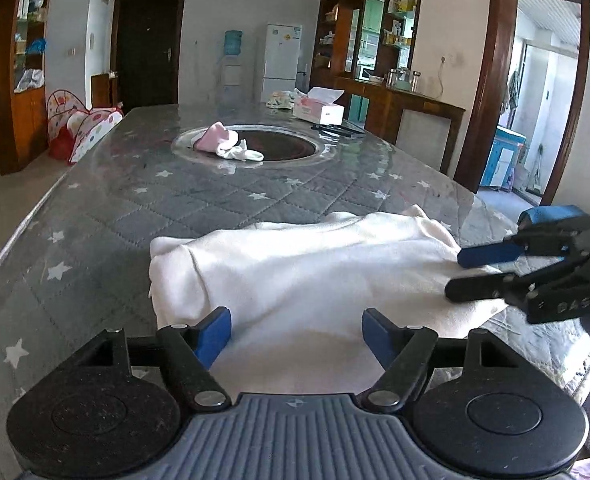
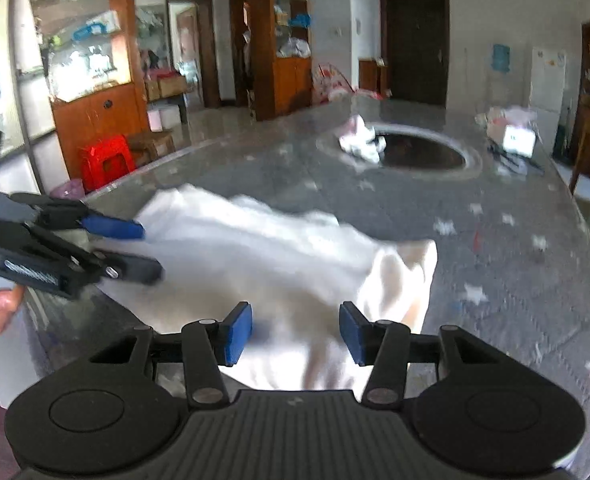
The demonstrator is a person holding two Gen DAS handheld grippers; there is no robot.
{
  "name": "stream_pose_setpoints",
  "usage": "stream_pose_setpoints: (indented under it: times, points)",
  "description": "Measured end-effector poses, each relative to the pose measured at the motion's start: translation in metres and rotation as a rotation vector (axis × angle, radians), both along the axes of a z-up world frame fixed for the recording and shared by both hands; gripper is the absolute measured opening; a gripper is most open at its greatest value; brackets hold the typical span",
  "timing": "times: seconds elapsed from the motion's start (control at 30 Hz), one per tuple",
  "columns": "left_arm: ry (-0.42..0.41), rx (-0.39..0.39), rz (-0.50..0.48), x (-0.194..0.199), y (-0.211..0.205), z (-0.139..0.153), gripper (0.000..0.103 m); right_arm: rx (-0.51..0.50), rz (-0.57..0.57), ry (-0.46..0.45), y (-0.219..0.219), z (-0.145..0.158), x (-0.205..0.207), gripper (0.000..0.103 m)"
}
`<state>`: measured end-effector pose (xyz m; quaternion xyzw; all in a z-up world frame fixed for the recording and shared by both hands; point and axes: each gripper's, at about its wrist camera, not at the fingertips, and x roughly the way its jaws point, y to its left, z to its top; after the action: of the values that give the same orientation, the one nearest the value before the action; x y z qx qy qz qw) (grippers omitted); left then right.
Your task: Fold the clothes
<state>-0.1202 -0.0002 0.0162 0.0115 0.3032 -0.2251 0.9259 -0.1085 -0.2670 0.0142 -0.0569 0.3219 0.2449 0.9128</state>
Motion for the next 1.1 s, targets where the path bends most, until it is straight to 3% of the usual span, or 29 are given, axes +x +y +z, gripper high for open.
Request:
stream_pose_setpoints:
  times: [0.17,0.4,0.63,0.7,0.9,1.1]
  points:
    - [-0.013,-0.032,0.024,0.004,0.008,0.010,0.083,0.024,0.002,-0.003,-0.001,0.007,0.005,0.049]
    - [-0.017,-0.055,0.075,0.031,0.016,0.013,0.081,0.044,0.005,-0.010,0.009,0.011,0.027,0.049]
    - [-0.003,0.008,0.137,0.054,0.018,-0.003,0.079,0.033,-0.021,0.034,0.011,-0.002,0.046,0.049]
    - [0.007,-0.016,0.150,0.054,0.026,-0.003,0.079,0.027,-0.018,0.039,0.011,-0.001,0.047,0.050]
    - [0.022,-0.109,0.154,0.043,0.050,0.004,0.080,-0.005,0.062,0.009,0.030,0.014,0.039,0.052]
    - [0.014,-0.071,0.122,0.026,0.055,0.003,0.078,-0.027,0.207,-0.011,0.066,0.019,0.031,0.053]
